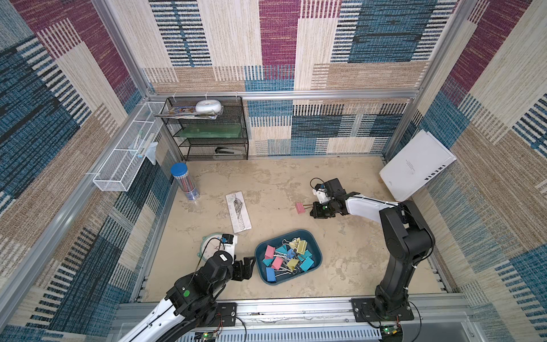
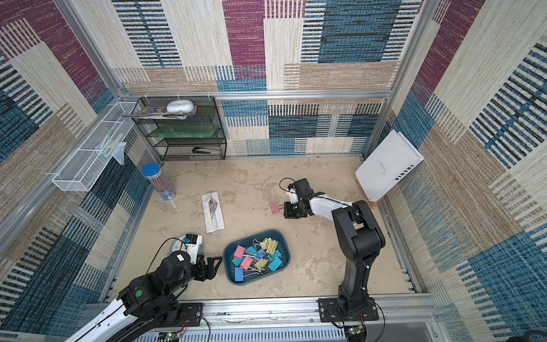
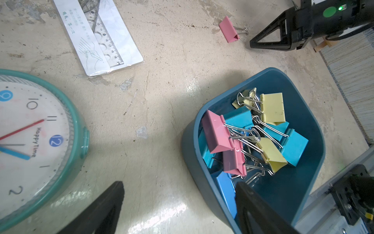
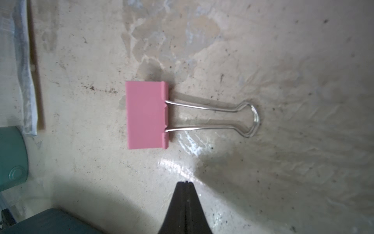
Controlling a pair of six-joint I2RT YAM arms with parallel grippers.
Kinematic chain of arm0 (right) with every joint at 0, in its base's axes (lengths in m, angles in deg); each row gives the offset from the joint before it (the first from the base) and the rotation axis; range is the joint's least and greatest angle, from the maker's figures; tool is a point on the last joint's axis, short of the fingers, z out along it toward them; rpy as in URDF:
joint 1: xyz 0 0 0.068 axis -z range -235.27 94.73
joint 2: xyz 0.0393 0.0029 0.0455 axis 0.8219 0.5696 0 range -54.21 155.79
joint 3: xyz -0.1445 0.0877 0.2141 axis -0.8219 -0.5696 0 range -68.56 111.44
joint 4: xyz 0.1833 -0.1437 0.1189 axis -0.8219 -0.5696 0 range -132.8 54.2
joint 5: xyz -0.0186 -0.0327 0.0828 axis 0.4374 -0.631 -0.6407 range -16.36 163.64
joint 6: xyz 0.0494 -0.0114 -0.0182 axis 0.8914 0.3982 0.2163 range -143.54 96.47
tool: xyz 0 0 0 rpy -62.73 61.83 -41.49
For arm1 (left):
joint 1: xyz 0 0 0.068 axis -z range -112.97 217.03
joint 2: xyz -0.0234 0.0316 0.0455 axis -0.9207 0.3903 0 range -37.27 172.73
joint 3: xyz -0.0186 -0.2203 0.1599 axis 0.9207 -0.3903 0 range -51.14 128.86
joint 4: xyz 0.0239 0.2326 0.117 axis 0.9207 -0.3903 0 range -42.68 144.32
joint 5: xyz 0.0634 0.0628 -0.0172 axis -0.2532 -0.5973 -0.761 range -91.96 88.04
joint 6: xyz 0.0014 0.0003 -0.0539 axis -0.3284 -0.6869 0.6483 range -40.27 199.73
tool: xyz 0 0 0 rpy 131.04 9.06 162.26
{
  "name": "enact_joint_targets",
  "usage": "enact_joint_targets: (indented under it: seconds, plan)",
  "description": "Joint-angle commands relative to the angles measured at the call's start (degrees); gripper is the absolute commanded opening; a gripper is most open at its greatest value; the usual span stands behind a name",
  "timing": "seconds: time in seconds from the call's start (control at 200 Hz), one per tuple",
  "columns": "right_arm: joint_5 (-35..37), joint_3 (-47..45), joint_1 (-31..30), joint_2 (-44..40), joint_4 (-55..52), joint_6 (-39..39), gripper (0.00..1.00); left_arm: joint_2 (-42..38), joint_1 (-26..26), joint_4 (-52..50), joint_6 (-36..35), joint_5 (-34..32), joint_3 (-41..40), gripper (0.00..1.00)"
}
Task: Put the binder clips in the storage box
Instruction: Adjust the binder clip at the center of the board.
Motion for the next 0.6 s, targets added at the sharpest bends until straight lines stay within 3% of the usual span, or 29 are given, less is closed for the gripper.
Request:
enact_joint_targets:
  seconds: [0.0,0.225,0.346,0.416,0.596]
  plan:
    - [3.45,3.82,-0.02,4.19,-1.20,-0.02,0.00,-0.12,0.00,0.21,-0.26,-0.27,-0.11,0.90]
    - [10.17,20.49,1.11,15.87,-7.98,-2.66,0.00,-0.24,0.00,0.10,-0.22,-0.42,-0.11,0.89]
    - [7.91,32.43,1.43,22.17,-12.44,-5.46,0.00,-0.16,-0.01,0.05,-0.23,-0.49,-0.10,0.90]
    - [5.62,33.79,1.45,21.74,-11.85,-5.86,0.00,-0.18,0.00,0.05,-0.17,-0.47,-0.11,0.90]
    - [0.09,23.26,1.32,10.11,-4.79,-2.62,0.44,-0.11,-0.02,0.36,-0.37,-0.28,-0.11,0.90]
